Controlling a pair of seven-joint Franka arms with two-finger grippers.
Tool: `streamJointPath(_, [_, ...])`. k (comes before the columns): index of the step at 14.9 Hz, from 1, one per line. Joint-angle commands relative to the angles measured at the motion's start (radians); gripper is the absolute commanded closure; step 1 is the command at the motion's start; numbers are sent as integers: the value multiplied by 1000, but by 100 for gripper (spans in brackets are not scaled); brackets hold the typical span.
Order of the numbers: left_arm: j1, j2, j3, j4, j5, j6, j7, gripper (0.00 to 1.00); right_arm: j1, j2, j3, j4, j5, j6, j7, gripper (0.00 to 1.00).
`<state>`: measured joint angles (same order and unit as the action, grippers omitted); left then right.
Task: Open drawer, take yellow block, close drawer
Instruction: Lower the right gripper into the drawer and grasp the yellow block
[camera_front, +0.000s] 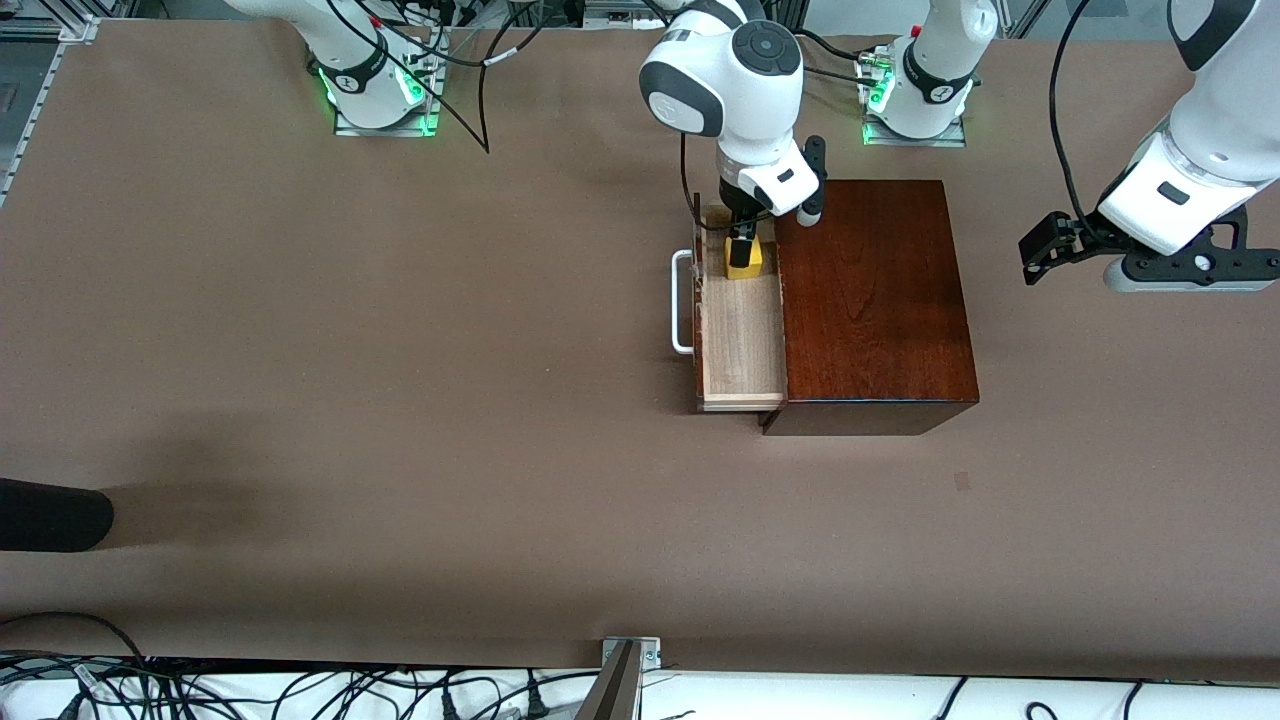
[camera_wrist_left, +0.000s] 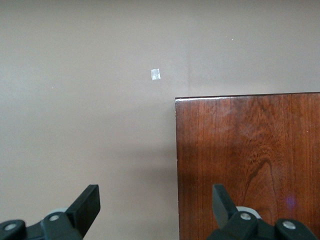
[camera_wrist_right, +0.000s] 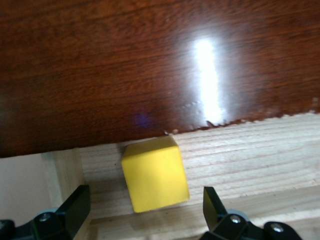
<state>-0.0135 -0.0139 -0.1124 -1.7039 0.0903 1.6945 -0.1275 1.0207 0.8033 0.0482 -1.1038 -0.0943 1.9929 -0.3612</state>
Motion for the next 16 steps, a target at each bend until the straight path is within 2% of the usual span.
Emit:
streamJointPath(1, [6, -14, -4, 1, -23, -4, 17, 0, 15, 34, -1, 41, -30, -3, -19, 0])
streamJointPath(13, [7, -12, -9, 3, -23, -6, 14, 0, 18, 85, -4, 55, -77, 38, -41, 0])
streamJointPath(14, [7, -11, -9, 3, -23, -4, 8, 0, 24, 85, -5, 55, -79, 37, -39, 4])
streamJointPath(15, [7, -3, -9, 7, -21, -3, 8, 0, 24, 85, -5, 55, -79, 34, -41, 22])
streamJointPath(16, [6, 0, -9, 18, -23, -4, 8, 0, 24, 83, -7, 55, -78, 29, -38, 47])
